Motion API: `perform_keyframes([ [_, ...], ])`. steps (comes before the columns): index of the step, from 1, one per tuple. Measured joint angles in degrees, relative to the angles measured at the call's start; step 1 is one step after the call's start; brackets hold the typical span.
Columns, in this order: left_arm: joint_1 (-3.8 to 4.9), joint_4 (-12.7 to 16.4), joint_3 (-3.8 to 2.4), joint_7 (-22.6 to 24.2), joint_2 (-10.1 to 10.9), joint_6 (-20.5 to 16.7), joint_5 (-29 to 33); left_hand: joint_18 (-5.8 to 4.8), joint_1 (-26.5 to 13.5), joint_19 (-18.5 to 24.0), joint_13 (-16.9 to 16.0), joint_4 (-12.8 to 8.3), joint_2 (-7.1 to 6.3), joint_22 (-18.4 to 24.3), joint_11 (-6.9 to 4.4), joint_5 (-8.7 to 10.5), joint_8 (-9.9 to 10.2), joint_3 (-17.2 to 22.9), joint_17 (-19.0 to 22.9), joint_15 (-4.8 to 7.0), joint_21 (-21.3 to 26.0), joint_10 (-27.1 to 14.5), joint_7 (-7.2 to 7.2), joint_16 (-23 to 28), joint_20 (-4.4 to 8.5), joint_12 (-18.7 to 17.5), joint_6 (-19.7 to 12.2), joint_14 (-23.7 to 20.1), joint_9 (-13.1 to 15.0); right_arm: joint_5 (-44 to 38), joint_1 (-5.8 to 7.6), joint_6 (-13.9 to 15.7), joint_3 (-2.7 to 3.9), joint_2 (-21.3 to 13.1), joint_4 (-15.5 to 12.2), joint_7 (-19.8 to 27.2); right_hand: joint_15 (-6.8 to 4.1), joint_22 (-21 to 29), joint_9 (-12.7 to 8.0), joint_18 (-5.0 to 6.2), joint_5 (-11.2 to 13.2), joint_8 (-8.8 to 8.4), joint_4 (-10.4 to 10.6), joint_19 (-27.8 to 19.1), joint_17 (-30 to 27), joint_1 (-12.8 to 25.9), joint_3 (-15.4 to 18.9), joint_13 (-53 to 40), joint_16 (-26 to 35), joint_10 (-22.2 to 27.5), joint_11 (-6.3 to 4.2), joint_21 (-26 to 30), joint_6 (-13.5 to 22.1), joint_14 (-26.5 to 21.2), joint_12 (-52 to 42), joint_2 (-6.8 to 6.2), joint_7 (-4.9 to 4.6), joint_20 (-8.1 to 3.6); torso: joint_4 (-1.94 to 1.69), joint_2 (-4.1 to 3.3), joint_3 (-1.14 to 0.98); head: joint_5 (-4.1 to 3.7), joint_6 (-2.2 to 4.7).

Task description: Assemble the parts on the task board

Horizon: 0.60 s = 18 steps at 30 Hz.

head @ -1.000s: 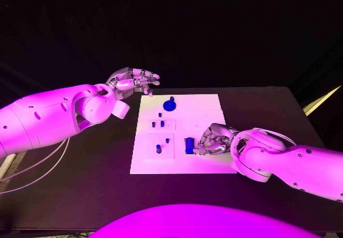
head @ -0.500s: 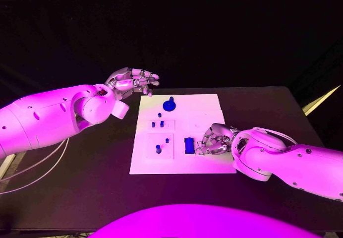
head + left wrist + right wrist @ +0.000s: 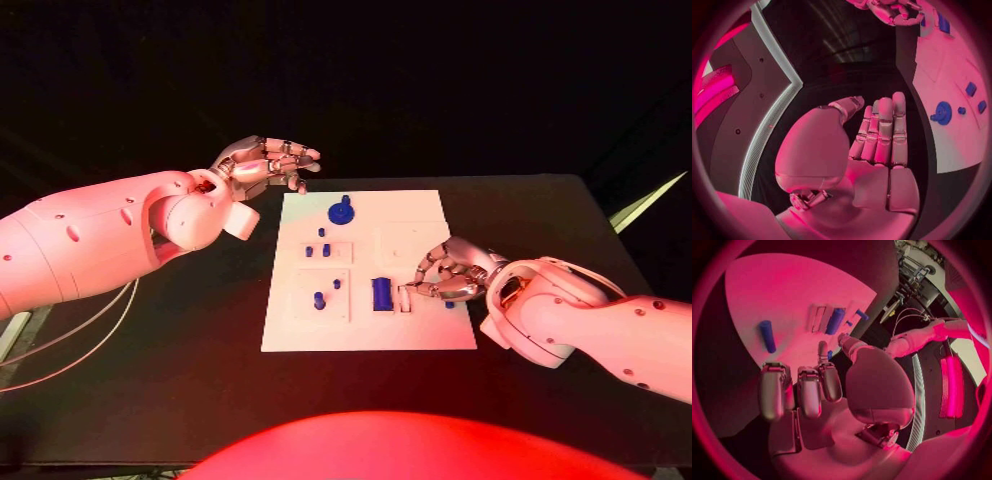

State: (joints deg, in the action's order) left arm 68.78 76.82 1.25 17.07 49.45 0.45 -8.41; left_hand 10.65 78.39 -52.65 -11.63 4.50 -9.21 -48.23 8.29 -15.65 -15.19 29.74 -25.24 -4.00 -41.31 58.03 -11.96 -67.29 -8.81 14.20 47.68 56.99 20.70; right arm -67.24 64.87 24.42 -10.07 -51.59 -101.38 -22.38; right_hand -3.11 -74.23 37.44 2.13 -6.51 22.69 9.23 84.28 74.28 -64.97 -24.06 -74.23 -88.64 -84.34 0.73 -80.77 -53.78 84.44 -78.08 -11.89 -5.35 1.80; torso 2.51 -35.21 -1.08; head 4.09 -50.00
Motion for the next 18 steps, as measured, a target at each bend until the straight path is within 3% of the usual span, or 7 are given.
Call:
perform_keyframes([
  [1,0.00,0.00,0.00,0.06,0.02,0.00,0.01,0.00,0.00,0.00,0.00,0.00,0.00,0.06,0.00,0.00,0.00,0.00,0.00,0.00,0.00,0.00,0.00,0.00,0.00,0.00,0.00,0.00,0.00,0.48,0.23,0.55,0.06,-0.74,-0.19,0.58,0.03,0.00,-0.30,0.00,0.00,-0.73,-0.01,-0.70,0.00,-0.21,0.01,0.00,0.00,0.20,0.19,0.02,0.46,-0.02,0.46,-0.21,-0.44,0.69,0.03,0.01,0.00,-0.13,0.00],
  [4,0.00,0.02,0.00,0.29,0.06,-0.01,0.04,0.00,0.00,0.00,0.00,0.01,0.00,0.23,0.00,0.00,0.00,0.00,0.00,0.00,0.39,0.01,0.00,0.00,0.00,0.00,0.00,0.00,0.00,0.97,0.97,1.51,0.13,-3.26,-0.67,1.80,0.05,0.00,-0.68,0.00,0.01,-1.93,-0.27,-0.66,0.00,-0.21,0.27,0.00,0.00,0.20,0.21,1.12,1.99,-0.02,0.67,-0.21,-0.70,0.70,0.09,0.04,0.00,-0.66,0.00],
  [8,0.00,0.10,0.00,0.59,0.09,0.00,0.09,0.00,-0.01,-0.01,0.00,0.01,-0.01,0.51,0.01,0.00,-0.67,0.00,-0.01,-0.01,0.39,0.01,0.01,0.00,-0.01,0.01,-0.01,0.01,0.00,-0.56,1.37,1.67,0.13,-6.08,-0.46,2.08,0.06,0.00,-0.71,0.01,0.44,-1.99,-0.42,-0.65,0.00,-0.22,0.42,0.00,0.00,0.21,0.21,1.12,2.15,-0.02,1.51,-0.22,-0.93,0.72,0.15,0.04,-0.01,-1.33,0.00],
  [9,-0.01,0.12,0.00,0.65,0.09,0.00,0.10,0.00,-0.01,-0.01,0.00,0.02,-0.01,0.51,0.00,0.00,-0.66,0.00,-0.01,-0.01,0.40,0.00,0.14,0.00,-0.01,0.01,-0.14,0.00,0.00,-1.09,1.38,1.65,0.13,-6.56,-0.36,2.05,0.06,0.00,-0.72,0.00,0.45,-1.99,-0.41,-0.14,0.00,-0.28,0.42,0.00,0.00,0.21,0.21,1.12,2.13,-0.02,1.51,-0.27,-0.93,1.22,0.15,0.04,-0.01,-1.45,0.00],
  [11,-0.03,0.13,0.00,0.76,0.10,0.01,0.12,0.00,-0.01,-0.01,-0.01,0.02,-0.01,0.51,0.00,0.00,-0.66,0.00,-0.01,-0.01,0.40,0.00,0.00,0.00,-0.02,0.29,-0.40,0.01,0.00,-2.42,1.37,1.54,0.12,-7.48,-0.18,1.84,0.07,0.00,-0.72,0.01,0.45,-1.99,-0.41,-0.18,0.00,-0.81,0.43,0.00,0.00,0.21,0.21,1.12,2.13,-0.03,1.51,-0.80,-0.93,1.20,0.21,0.04,-0.05,-1.63,0.00],
  [12,-0.04,0.14,0.00,0.80,0.11,0.02,0.13,0.00,-0.01,-0.38,-0.01,0.02,0.00,0.51,0.00,0.00,-0.66,0.00,-0.01,-0.01,0.41,0.00,0.00,0.00,-0.39,0.28,-0.40,0.01,0.00,-2.97,1.33,1.42,0.11,-7.79,-0.12,1.69,0.75,0.00,-0.72,0.00,0.46,-1.99,-0.42,-0.18,0.00,-0.81,0.44,0.00,0.00,0.21,0.21,1.12,2.10,-0.72,1.51,-0.80,-0.90,1.20,0.22,0.04,-0.08,-1.70,0.00],
  [18,-0.11,0.19,0.00,0.90,0.13,0.07,0.15,0.00,-0.01,-0.40,-0.01,0.02,-0.01,0.53,0.00,0.00,-0.66,0.00,-0.01,-0.01,0.83,0.01,0.00,0.00,-0.40,0.28,-0.40,0.01,0.01,-5.79,0.39,-0.05,0.08,-8.68,0.58,-0.37,0.74,0.00,-0.72,0.00,0.90,-1.98,-0.39,-0.17,0.00,-0.81,2.19,0.00,0.00,0.20,0.21,1.11,1.10,-0.72,1.51,-0.80,-0.56,1.20,0.27,0.07,-0.15,-2.05,0.00],
])
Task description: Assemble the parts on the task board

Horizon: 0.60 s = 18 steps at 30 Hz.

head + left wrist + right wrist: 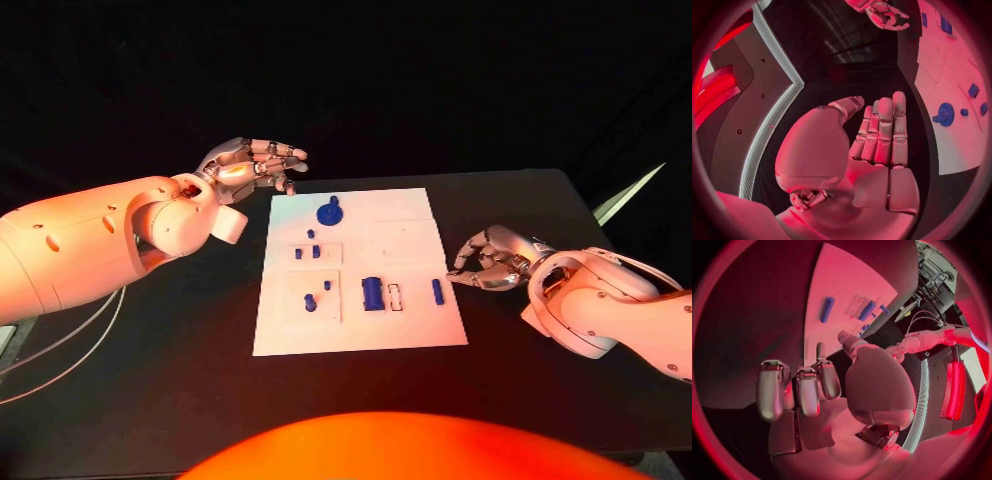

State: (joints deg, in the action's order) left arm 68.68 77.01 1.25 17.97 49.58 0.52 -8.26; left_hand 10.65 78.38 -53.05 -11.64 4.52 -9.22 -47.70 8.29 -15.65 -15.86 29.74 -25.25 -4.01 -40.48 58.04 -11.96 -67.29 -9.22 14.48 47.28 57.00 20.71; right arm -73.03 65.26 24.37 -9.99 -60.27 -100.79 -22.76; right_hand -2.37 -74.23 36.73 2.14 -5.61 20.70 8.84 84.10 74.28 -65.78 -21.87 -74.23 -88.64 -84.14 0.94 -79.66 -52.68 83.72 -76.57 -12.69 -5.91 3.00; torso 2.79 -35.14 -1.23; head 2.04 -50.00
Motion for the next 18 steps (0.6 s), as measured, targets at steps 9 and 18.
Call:
perform_keyframes([
  [9,-0.09,0.03,0.01,0.01,0.00,0.07,0.01,0.01,0.00,0.00,0.00,0.00,0.00,0.01,0.00,0.00,0.00,0.00,0.00,0.00,0.00,0.00,0.00,0.00,0.00,0.00,0.00,0.00,0.00,-1.05,-1.85,-0.44,-0.05,1.94,1.47,-2.44,-0.01,0.00,0.01,0.00,0.00,0.00,0.65,0.00,0.00,0.01,1.87,0.00,0.00,0.00,-0.01,0.00,-0.73,0.00,-0.01,0.01,0.56,0.00,-0.09,-0.06,-0.03,-0.04,0.00],
  [18,-0.12,0.06,0.01,-0.13,0.13,0.10,0.02,0.00,0.00,0.00,-0.01,0.00,0.00,0.03,0.00,0.00,0.00,0.00,0.00,0.00,0.00,0.00,0.00,0.00,0.00,0.00,0.00,0.00,0.00,-1.14,-2.59,-0.79,-0.06,3.68,2.70,-3.44,-0.02,0.00,0.01,0.00,0.00,0.00,1.92,0.00,0.00,0.01,3.14,0.00,0.00,0.00,-0.01,0.00,-0.80,0.00,-0.01,0.02,0.62,0.00,-0.15,-0.13,0.07,0.28,0.00],
])
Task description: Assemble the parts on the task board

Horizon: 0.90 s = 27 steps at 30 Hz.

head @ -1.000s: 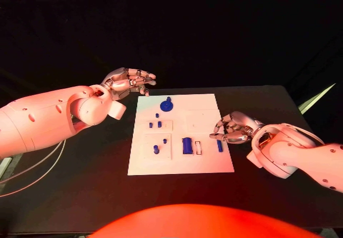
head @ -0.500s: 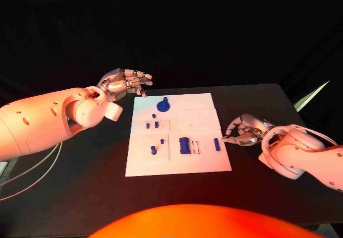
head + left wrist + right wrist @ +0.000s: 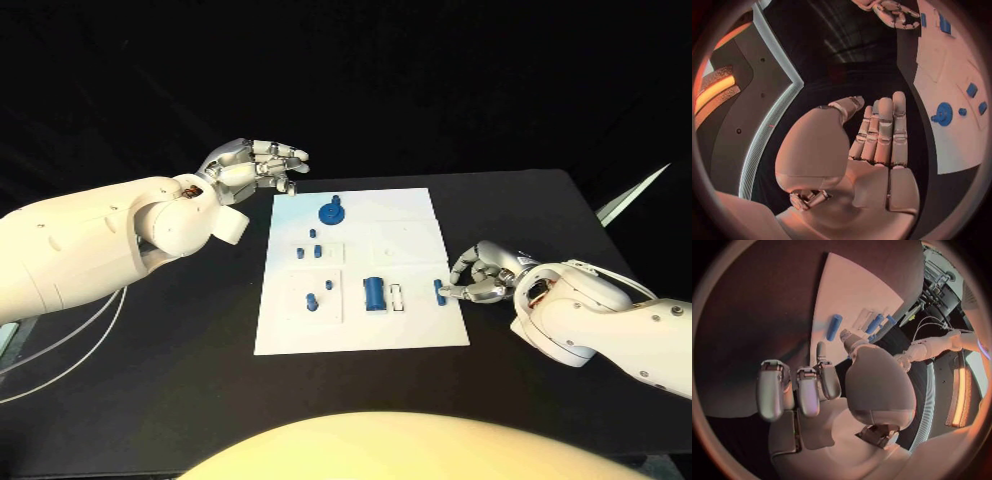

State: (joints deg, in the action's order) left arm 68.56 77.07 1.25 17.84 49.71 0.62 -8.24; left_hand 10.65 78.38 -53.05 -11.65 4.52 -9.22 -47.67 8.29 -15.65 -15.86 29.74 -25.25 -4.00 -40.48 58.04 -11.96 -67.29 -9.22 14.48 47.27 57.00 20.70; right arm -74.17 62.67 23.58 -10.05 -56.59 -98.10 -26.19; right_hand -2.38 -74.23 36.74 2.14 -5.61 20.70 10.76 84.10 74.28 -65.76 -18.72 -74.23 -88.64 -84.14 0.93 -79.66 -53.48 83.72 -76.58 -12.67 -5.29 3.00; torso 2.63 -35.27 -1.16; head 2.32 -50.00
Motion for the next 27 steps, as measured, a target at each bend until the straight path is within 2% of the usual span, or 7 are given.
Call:
perform_keyframes([
  [15,-0.01,-0.01,0.00,-0.12,0.02,0.06,0.01,0.00,0.00,0.00,-0.01,0.00,0.00,0.02,0.00,0.00,0.00,0.00,0.00,0.00,0.00,0.01,0.00,0.00,0.00,0.00,0.00,0.00,0.00,-0.12,-0.23,-2.96,0.00,1.77,0.95,-1.29,-0.01,0.00,0.02,0.00,0.00,0.00,0.08,0.00,0.00,0.00,0.08,0.00,0.00,0.01,-0.01,-0.01,-1.15,0.00,0.00,0.01,0.14,0.00,0.10,0.07,0.03,0.22,0.00],
  [17,-0.01,-0.02,0.00,-0.13,0.02,0.06,0.01,0.00,0.00,0.00,-0.01,0.00,0.00,0.02,0.00,0.00,0.00,0.00,0.00,0.00,0.00,0.00,0.00,0.00,0.00,0.00,0.00,0.00,0.00,-0.34,-0.23,-3.16,0.00,1.98,1.08,-1.52,-0.01,0.00,0.03,0.00,0.00,0.01,0.78,0.00,0.00,-0.01,0.78,0.00,0.00,0.01,-0.02,-0.02,-1.22,0.00,-0.01,0.01,0.21,0.00,0.10,0.08,0.05,0.18,0.00],
  [18,-0.01,-0.02,0.00,-0.13,0.02,0.06,0.01,0.00,0.00,0.00,-0.01,0.00,0.00,0.02,0.00,0.00,0.00,0.00,0.00,0.00,0.00,0.00,0.00,0.00,0.00,0.00,0.00,0.00,0.00,-0.46,-0.23,-3.23,0.00,2.08,1.14,-1.62,-0.01,0.00,0.03,0.00,0.00,0.00,0.78,0.00,0.00,-0.14,0.78,0.00,0.00,0.01,-0.02,-0.05,-1.23,0.00,-0.01,0.14,0.21,0.00,0.09,0.08,0.05,0.18,0.00],
  [19,-0.01,-0.02,0.00,-0.13,0.02,0.06,0.01,0.00,0.00,0.00,-0.01,0.00,0.00,0.02,0.00,0.00,0.00,0.00,0.00,0.00,0.00,0.00,0.00,0.00,0.00,0.00,0.00,0.00,0.00,-0.58,-0.23,-3.31,0.00,2.19,1.18,-1.70,-0.01,0.00,0.10,0.00,-0.01,0.01,0.77,0.00,0.00,-1.35,0.78,0.00,0.00,0.01,-0.02,-0.05,-1.23,0.00,-0.01,1.35,0.22,-0.01,0.08,0.08,0.05,0.17,0.00],
  [23,-0.01,-0.02,0.00,-0.14,0.03,0.06,0.01,0.00,0.00,0.00,-0.01,0.00,0.00,0.02,0.00,0.00,0.00,0.00,0.00,0.00,0.00,0.00,0.00,0.00,0.00,0.00,0.00,0.00,0.00,-1.26,-0.23,-3.73,0.01,2.83,1.48,-2.14,-0.02,0.00,0.65,0.00,-0.02,0.02,0.60,0.00,0.00,-1.83,0.93,0.00,0.00,0.01,-0.02,-0.05,-1.42,0.00,-0.01,1.21,0.41,-0.02,0.04,0.08,0.04,0.15,0.00],
  [25,-0.02,-0.02,0.00,-0.14,0.04,0.07,0.01,0.00,0.00,0.00,-0.01,0.00,0.00,0.02,0.00,0.00,0.00,0.00,0.00,0.00,0.00,-0.01,0.00,0.00,0.00,0.00,0.00,-0.01,0.00,-1.76,-0.22,-4.01,0.05,3.17,1.70,-2.50,-0.03,0.00,1.47,0.00,-0.02,0.15,0.20,0.00,0.00,-3.86,1.33,0.00,0.00,0.37,-0.38,-0.05,-1.62,0.00,-0.01,2.28,0.60,-0.02,0.04,0.09,0.04,0.15,0.00],
  [27,-0.02,-0.02,0.00,-0.15,0.04,0.08,0.01,0.00,0.00,0.00,-0.01,0.00,0.00,0.03,0.00,0.00,0.00,0.00,0.00,0.00,0.00,0.00,0.00,0.00,0.00,0.00,0.00,0.00,0.00,-2.19,-0.22,-4.28,0.09,3.41,1.93,-2.88,-0.03,0.00,2.24,0.00,-0.02,0.16,0.19,0.00,0.00,-3.96,1.32,0.00,0.00,0.41,-0.42,-0.10,-1.70,0.00,-0.01,2.38,0.68,-0.02,0.04,0.10,0.03,0.21,0.00],
])
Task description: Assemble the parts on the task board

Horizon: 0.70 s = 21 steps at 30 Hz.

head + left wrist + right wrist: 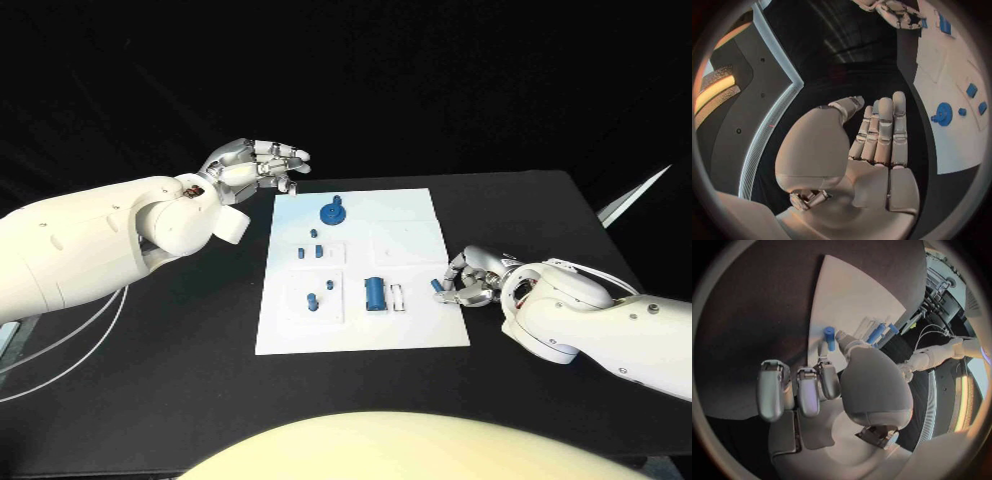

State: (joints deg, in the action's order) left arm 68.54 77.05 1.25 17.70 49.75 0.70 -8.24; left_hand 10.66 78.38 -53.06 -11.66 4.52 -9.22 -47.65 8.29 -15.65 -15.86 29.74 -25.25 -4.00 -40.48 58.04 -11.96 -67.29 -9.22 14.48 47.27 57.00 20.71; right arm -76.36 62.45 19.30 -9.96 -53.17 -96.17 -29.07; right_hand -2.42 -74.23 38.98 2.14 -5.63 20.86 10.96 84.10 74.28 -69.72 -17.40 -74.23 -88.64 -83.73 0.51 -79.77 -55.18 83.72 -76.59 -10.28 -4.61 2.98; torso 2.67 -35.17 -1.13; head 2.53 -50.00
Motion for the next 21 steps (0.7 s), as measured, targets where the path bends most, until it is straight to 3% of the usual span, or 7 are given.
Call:
perform_keyframes([
  [3,0.00,0.00,0.00,-0.01,0.00,0.00,0.00,0.00,0.00,0.00,0.00,0.00,0.00,0.00,0.00,0.00,0.00,0.00,0.00,0.00,0.00,0.01,0.00,0.00,0.00,0.00,0.00,0.00,0.00,-0.65,0.00,-0.47,0.06,0.41,0.35,-0.66,-0.68,0.00,1.16,0.00,0.00,0.46,-0.94,0.00,0.00,-0.71,-0.95,0.00,0.00,0.00,0.00,0.00,-0.13,0.70,0.00,-0.65,0.13,0.00,0.00,0.04,0.01,0.07,0.00],
  [4,0.00,0.00,0.00,-0.01,0.00,0.00,0.00,0.00,0.00,0.00,0.00,0.00,0.00,0.00,0.00,0.00,0.00,0.00,0.00,0.00,0.00,-0.01,0.00,0.00,0.00,0.00,0.00,0.00,0.00,-0.84,-0.01,-0.60,0.08,0.52,0.43,-0.85,-0.69,0.00,1.57,0.00,0.00,0.69,-0.95,0.00,0.00,-1.77,-0.96,0.00,0.00,0.00,0.00,0.00,-0.21,0.69,0.00,0.24,0.20,0.00,-0.01,0.04,0.01,0.07,0.00],
  [10,0.00,0.01,0.00,-0.02,0.00,-0.01,0.00,0.00,0.00,0.00,0.00,0.00,0.00,0.00,0.00,0.00,0.00,0.00,0.00,0.00,0.00,0.00,0.00,0.00,0.00,0.00,0.00,0.00,0.00,-1.94,-0.01,-1.78,0.29,1.13,0.93,-2.17,-0.69,0.00,4.57,0.00,0.00,1.13,-1.97,0.00,0.00,-2.16,-1.99,0.00,0.00,0.00,0.00,0.00,-1.14,0.69,0.00,0.10,0.34,-0.01,-0.01,0.04,-0.02,0.14,0.00],
  [17,0.00,0.02,0.00,-0.07,0.00,-0.03,0.00,0.00,0.00,0.00,0.00,0.00,0.00,0.15,0.00,0.00,0.00,0.00,0.00,0.00,0.00,0.00,0.00,0.00,0.00,0.00,0.00,-0.01,0.00,-2.58,0.10,-2.63,0.43,1.56,1.08,-3.06,-0.69,0.00,4.59,0.00,0.00,1.97,-2.21,0.00,0.00,-2.16,-2.23,0.00,0.00,0.00,0.00,0.00,-1.14,0.69,0.00,0.08,0.35,-0.01,0.06,0.04,-0.04,0.13,0.00],
  [20,0.00,0.03,0.00,-0.08,0.00,-0.03,0.00,-0.01,0.00,0.00,0.00,0.00,0.00,0.15,0.00,0.00,0.00,0.00,0.00,0.00,0.00,0.00,0.00,0.00,0.00,0.00,0.00,-0.01,0.00,-2.60,0.08,-2.31,0.41,1.58,0.89,-3.18,-0.71,0.00,4.59,0.00,-0.69,1.97,-2.68,0.00,0.00,-2.89,-2.72,0.00,0.00,0.00,-0.01,-0.01,-1.16,0.67,0.00,-0.66,0.35,-0.01,0.06,0.04,-0.07,0.12,0.00],
  [21,0.00,0.03,0.00,-0.09,0.00,-0.03,0.00,0.00,0.00,0.00,0.00,0.00,0.00,0.15,0.00,0.00,0.00,0.00,0.00,0.00,0.00,-0.01,0.00,0.00,0.00,0.00,0.00,-0.01,0.00,-2.58,0.05,-2.16,0.39,1.56,0.81,-3.21,-1.17,0.00,4.58,0.00,-0.97,1.97,-3.10,0.00,0.00,-2.89,-3.16,0.00,0.00,0.00,-0.01,-0.01,-1.16,0.21,-0.01,-0.66,0.35,-0.02,0.06,0.04,-0.07,0.11,0.00],
])
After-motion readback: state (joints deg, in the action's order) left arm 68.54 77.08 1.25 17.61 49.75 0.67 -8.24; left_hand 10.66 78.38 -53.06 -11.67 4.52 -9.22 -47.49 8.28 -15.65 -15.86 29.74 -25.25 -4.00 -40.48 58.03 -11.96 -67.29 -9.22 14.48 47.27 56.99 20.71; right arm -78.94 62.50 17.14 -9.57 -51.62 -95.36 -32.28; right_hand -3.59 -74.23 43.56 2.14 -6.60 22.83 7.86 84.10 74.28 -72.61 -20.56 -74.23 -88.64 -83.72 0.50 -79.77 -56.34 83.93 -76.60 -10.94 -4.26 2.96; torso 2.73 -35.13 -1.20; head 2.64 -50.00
